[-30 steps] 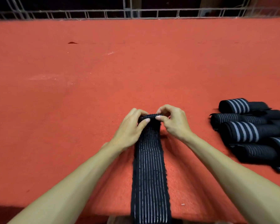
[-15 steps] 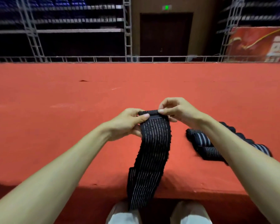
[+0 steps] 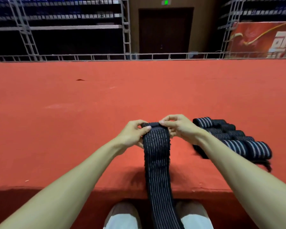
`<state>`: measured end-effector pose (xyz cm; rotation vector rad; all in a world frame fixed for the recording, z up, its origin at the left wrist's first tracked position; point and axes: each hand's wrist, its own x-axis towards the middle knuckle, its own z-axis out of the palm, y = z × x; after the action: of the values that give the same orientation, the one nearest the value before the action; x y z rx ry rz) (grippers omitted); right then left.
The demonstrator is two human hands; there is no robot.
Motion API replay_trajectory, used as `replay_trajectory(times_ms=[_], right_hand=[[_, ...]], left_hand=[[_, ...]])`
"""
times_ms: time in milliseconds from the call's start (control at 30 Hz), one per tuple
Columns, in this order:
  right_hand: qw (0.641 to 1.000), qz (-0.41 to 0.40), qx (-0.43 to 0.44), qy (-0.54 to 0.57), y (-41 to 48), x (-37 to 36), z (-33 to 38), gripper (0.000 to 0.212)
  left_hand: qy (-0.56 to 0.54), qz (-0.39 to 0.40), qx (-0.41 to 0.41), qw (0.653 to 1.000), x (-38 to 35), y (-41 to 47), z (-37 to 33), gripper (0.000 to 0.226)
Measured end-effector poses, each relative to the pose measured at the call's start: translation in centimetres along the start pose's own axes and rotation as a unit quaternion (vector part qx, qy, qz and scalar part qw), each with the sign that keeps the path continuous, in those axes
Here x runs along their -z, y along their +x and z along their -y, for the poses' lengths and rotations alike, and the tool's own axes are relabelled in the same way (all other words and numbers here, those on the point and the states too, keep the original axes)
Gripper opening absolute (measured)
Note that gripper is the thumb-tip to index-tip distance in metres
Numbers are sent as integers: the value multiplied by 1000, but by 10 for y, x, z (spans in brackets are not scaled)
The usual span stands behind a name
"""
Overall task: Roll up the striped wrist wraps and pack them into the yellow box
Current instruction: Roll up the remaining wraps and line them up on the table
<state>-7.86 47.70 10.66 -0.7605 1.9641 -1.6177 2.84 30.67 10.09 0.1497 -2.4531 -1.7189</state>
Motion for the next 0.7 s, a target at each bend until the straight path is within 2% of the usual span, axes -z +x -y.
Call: replay_trajectory(times_ms=[133, 267, 400, 467, 567, 700], right_hand=[[1000, -18, -6, 24, 25, 1, -25, 24], [999, -33, -23, 33, 55, -3, -55, 42], [991, -97, -30, 84, 78, -15, -91, 37], [986, -111, -46, 113, 92, -24, -113, 37], [979, -121, -66, 147, 105, -36, -136, 33], [974, -108, -30, 196, 109, -37, -159, 19]], left_hand=[[-20, -30, -44, 998, -4, 24, 23, 15], [-40, -56, -54, 996, -12, 54, 53, 15], [-62, -40, -19, 997, -17, 75, 90, 20], [-31, -57, -31, 997, -16, 88, 113, 20], [1, -88, -44, 995, -20, 94, 140, 20], [-58, -111, -31, 992, -27, 98, 159, 21]])
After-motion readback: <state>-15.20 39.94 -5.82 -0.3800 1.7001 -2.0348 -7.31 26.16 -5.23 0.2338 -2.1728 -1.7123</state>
